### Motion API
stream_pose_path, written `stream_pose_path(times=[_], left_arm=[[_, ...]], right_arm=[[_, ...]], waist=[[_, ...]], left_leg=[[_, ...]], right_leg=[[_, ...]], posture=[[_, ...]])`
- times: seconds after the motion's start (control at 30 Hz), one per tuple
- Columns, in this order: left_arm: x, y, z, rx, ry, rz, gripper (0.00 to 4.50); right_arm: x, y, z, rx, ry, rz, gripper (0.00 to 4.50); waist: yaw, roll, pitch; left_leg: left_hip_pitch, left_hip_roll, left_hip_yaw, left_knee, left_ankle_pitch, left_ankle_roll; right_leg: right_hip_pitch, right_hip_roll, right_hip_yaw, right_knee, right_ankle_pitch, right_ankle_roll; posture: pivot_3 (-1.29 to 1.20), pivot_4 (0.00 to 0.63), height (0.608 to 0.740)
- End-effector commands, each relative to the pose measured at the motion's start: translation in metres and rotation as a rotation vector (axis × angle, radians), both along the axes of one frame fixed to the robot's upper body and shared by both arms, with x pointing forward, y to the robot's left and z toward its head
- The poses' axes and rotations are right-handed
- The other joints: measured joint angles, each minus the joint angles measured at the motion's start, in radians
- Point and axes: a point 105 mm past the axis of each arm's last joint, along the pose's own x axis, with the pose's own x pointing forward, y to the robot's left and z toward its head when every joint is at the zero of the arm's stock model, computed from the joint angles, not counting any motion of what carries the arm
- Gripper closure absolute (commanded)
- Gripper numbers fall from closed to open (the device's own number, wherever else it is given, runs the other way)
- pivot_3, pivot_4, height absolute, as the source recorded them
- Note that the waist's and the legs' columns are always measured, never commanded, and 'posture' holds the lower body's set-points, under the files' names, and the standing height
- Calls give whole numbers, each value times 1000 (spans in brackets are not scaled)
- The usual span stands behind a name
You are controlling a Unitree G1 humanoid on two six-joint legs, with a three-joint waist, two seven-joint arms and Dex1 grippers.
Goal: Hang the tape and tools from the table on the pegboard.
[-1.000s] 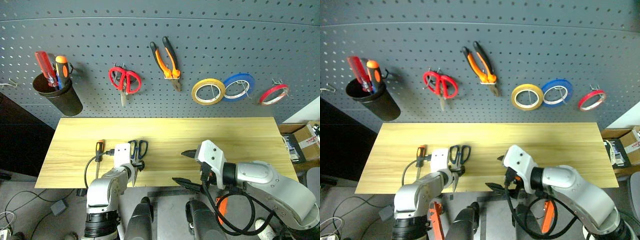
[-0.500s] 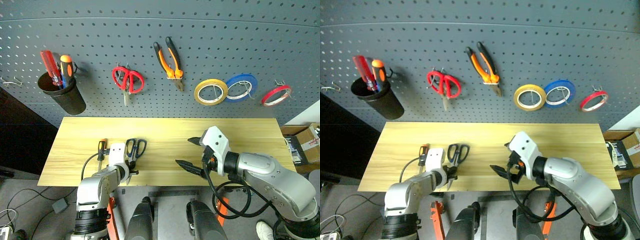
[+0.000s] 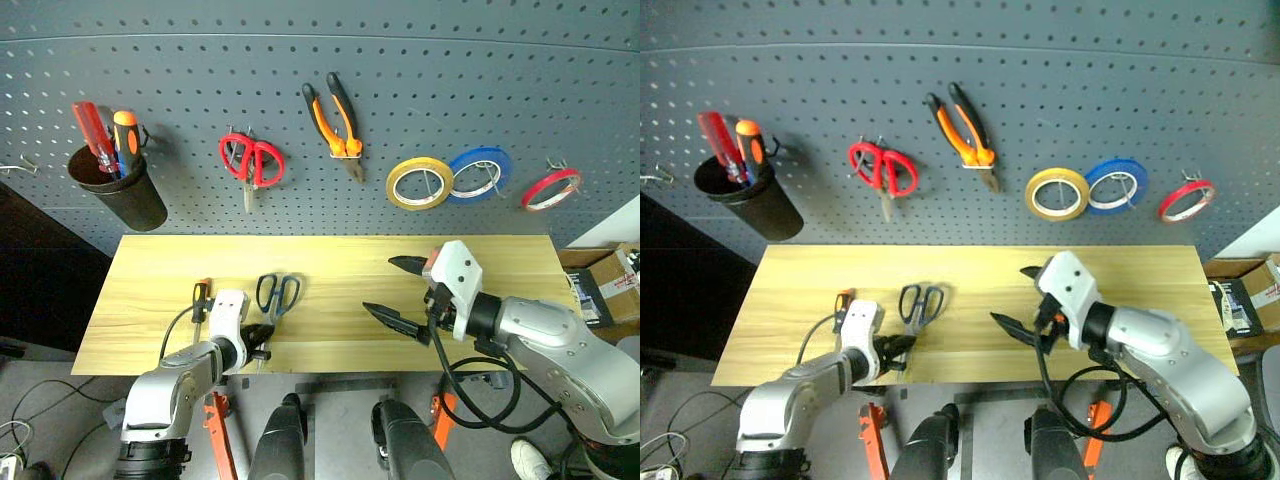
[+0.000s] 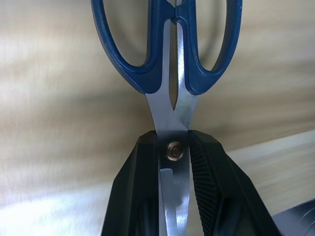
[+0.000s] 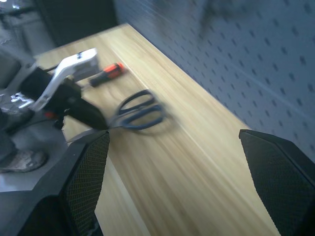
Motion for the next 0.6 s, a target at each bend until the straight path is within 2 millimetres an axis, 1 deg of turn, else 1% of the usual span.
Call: stream_pose_path(times=[0.03,0.1,0.17,0.23,0.33,0.4,0.43,0.5,0.6], left_arm=[[-4,-10,49,25,-284,-109,3891],[-7,-10,69,63,-411,-128,3891],[-9,-12,82,88,-490,-140,3891],[-9,-16,94,94,-572,-136,3891],[-8,-16,102,96,-633,-112,3891],[-6,-16,108,131,-692,-104,3891],[-5,-16,118,162,-759,-98,3891],[-4,-14,129,193,-831,-72,3891],[-6,-10,131,211,-858,-37,3891]], right_arm=[[-13,-1,20,34,-91,75,0],[-13,-2,26,59,-107,84,0],[-12,-3,30,73,-120,85,0],[-11,-4,29,74,-115,84,0],[-9,-4,25,70,-108,85,0],[-8,-3,24,60,-111,87,0],[-8,-3,23,59,-109,86,0],[-8,-4,21,58,-106,86,0],[-9,-4,21,61,-105,95,0]], waist=[[2,0,0],[3,0,0],[4,0,0],[5,0,0],[6,0,0],[5,0,0],[6,0,0],[6,0,0],[6,0,0]], left_leg=[[0,0,0,0,0,0],[0,0,0,0,0,0],[0,-1,1,0,0,0],[0,-1,1,0,0,0],[0,-2,1,0,0,0],[0,-2,1,0,0,0],[0,-2,1,0,0,0],[0,-2,0,0,0,0],[0,-2,0,1,0,0]], right_leg=[[0,-1,0,0,0,0],[1,-3,0,-1,0,0],[1,-4,0,-2,0,0],[1,-4,0,-2,0,0],[1,-3,0,-2,0,0],[1,-2,0,-2,0,0],[1,-2,0,-2,0,0],[1,-2,-1,-1,0,0],[1,-2,0,-1,0,0]], posture=[[-73,305,740],[-68,304,740],[-63,303,740],[-49,299,740],[-52,299,740],[-52,297,740],[-51,297,740],[-51,297,740],[-54,298,740]])
